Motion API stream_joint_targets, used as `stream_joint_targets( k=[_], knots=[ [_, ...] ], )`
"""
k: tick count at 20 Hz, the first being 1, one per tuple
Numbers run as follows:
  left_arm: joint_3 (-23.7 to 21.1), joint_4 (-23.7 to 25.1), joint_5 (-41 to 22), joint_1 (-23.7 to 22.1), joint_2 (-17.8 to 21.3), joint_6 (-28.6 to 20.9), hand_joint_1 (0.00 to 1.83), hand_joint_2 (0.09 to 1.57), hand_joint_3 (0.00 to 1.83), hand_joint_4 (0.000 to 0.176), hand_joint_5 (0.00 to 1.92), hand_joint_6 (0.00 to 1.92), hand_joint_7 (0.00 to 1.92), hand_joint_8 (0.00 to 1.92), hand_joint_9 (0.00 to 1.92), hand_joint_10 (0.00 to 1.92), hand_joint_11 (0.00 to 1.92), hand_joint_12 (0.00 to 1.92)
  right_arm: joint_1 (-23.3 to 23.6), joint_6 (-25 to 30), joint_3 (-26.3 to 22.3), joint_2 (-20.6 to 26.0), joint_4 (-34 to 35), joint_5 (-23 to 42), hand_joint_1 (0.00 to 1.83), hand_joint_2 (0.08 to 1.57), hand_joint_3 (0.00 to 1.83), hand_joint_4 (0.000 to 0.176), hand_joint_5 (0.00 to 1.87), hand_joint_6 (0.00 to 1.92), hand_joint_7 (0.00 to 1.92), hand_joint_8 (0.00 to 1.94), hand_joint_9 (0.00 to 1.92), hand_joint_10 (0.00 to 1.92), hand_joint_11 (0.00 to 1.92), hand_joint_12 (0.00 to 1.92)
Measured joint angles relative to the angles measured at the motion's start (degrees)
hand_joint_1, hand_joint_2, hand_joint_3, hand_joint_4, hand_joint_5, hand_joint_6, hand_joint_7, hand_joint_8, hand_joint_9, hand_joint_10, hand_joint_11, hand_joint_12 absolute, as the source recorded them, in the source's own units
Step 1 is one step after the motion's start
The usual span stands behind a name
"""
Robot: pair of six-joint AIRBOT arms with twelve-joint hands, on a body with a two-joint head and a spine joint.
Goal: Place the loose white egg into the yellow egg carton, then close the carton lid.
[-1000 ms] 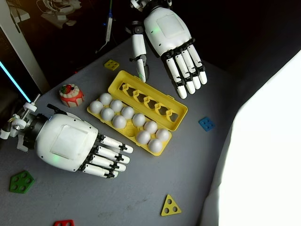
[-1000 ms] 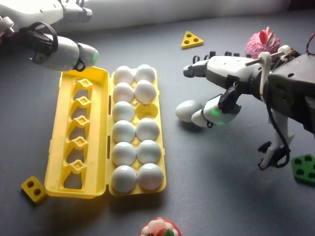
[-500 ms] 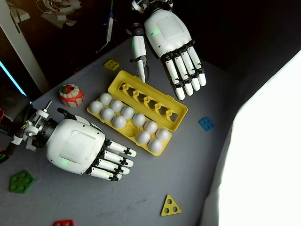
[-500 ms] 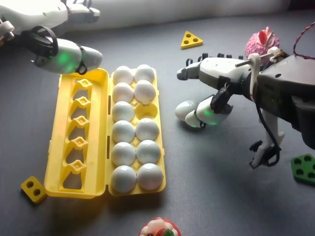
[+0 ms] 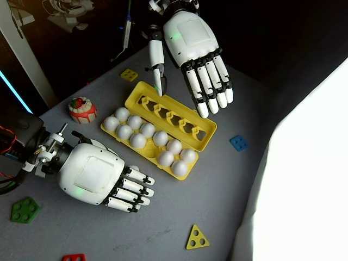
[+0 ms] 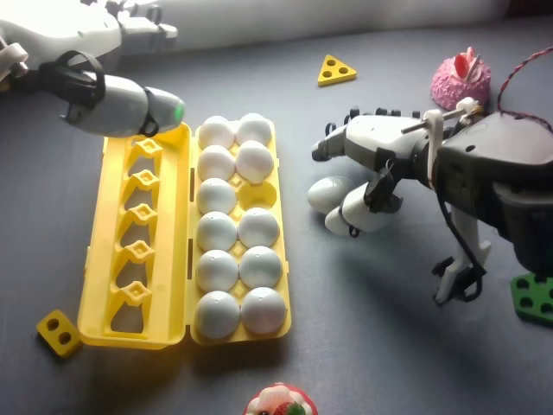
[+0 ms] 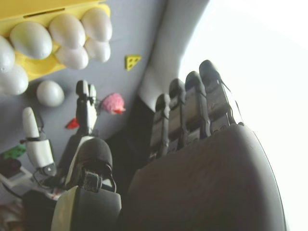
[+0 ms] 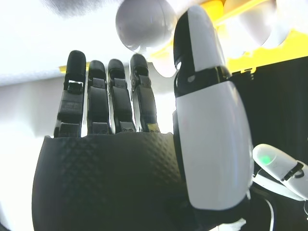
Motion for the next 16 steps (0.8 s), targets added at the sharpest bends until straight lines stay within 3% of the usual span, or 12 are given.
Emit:
stream_joint_targets(
  k=[3, 6, 12, 16],
  knots=[
    [-1.03, -0.02, -2.86, 0.17, 0.11, 0.00, 0.06, 1.33, 0.00, 0.044, 0.13, 0.00, 0.12, 0.00, 0.08, 0.00, 0.00, 0.31, -0.13, 0.00, 0.63, -0.98, 0.00, 0.24, 1.14, 1.01, 0.00, 0.000, 0.46, 0.02, 0.22, 0.00, 0.18, 0.00, 0.00, 0.69],
    [-2.29, -3.50, -4.66, 0.66, 0.46, -0.02, 0.06, 1.33, 0.00, 0.049, 0.11, 0.00, 0.12, 0.00, 0.08, 0.00, 0.00, 0.28, -0.37, -0.02, 1.53, -1.86, -0.09, 0.28, 1.13, 1.02, 0.00, 0.000, 0.48, 0.02, 0.21, 0.00, 0.17, 0.00, 0.00, 0.69],
    [-2.21, -7.08, -8.35, 0.74, 0.70, 0.00, 0.03, 1.34, 0.00, 0.062, 0.09, 0.00, 0.08, 0.00, 0.06, 0.00, 0.00, 0.26, -0.66, 0.00, 3.23, -2.86, -0.07, 0.55, 1.11, 1.05, 0.01, 0.000, 0.59, 0.05, 0.18, 0.00, 0.13, 0.00, 0.00, 0.49],
    [-4.09, -7.39, -11.34, 3.08, 0.70, 0.11, 0.02, 1.34, 0.00, 0.061, 0.10, 0.00, 0.10, 0.00, 0.07, 0.01, 0.00, 0.30, -0.66, 0.37, 3.48, -2.89, -0.15, 0.57, 1.10, 1.06, 0.01, 0.000, 0.65, 0.07, 0.20, 0.00, 0.13, 0.00, 0.00, 0.57]
  ],
)
